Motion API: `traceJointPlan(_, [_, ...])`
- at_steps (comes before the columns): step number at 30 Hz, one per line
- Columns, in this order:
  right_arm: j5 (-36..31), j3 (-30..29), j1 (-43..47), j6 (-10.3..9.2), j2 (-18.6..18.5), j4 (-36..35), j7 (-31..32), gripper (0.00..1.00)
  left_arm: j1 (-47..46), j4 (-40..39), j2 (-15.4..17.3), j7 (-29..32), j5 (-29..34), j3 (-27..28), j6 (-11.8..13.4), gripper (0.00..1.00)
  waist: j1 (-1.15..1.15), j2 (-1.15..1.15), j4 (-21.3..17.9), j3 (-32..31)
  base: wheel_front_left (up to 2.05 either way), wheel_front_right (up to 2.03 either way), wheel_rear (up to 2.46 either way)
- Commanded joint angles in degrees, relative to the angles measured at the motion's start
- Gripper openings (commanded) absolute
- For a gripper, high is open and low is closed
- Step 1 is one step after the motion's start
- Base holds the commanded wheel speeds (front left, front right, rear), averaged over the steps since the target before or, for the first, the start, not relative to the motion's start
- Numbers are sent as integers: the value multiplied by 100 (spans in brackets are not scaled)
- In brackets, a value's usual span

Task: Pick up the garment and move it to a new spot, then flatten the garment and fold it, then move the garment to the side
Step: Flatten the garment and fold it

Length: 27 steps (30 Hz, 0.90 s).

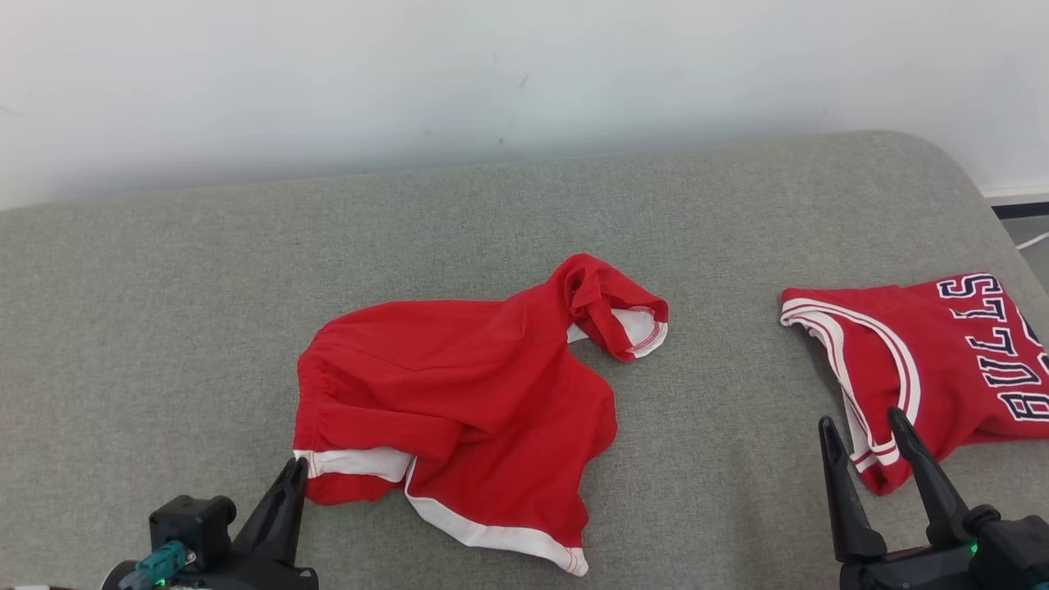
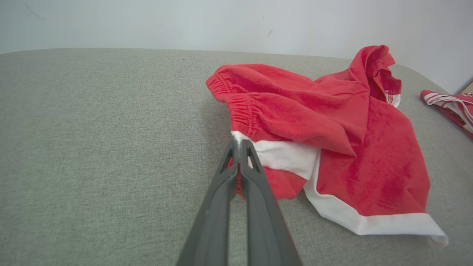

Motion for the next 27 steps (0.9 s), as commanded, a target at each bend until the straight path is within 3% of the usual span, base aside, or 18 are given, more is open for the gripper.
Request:
traceJointPlan(1, [46,8,24,-6,23,-15,6,100,43,15,38,-7,-15,-5,18,0,1,0,10,7,0,0,0])
traceJointPlan(9, [95,380,-170,-6,-163,79,123,100,-99,-22,63,10,0,-28,25,0,1,0,30,123,0,0,0])
traceJointPlan(13, [198,959,-324,-6,-376,291,401,100,-164,-39,54,-1,18,-35,33,0,1,0,55,231,0,0,0])
traceJointPlan(21, [1016,2843,-757,-6,-1034,897,1295,100,-369,42,-37,-62,40,-109,-6,0,1,0,228,480,0,0,0])
traceJointPlan(27, [1391,3666,-1323,-6,-1309,1161,1441,100,-488,122,-102,-127,42,-154,-12,0,1,0,318,660,0,0,0])
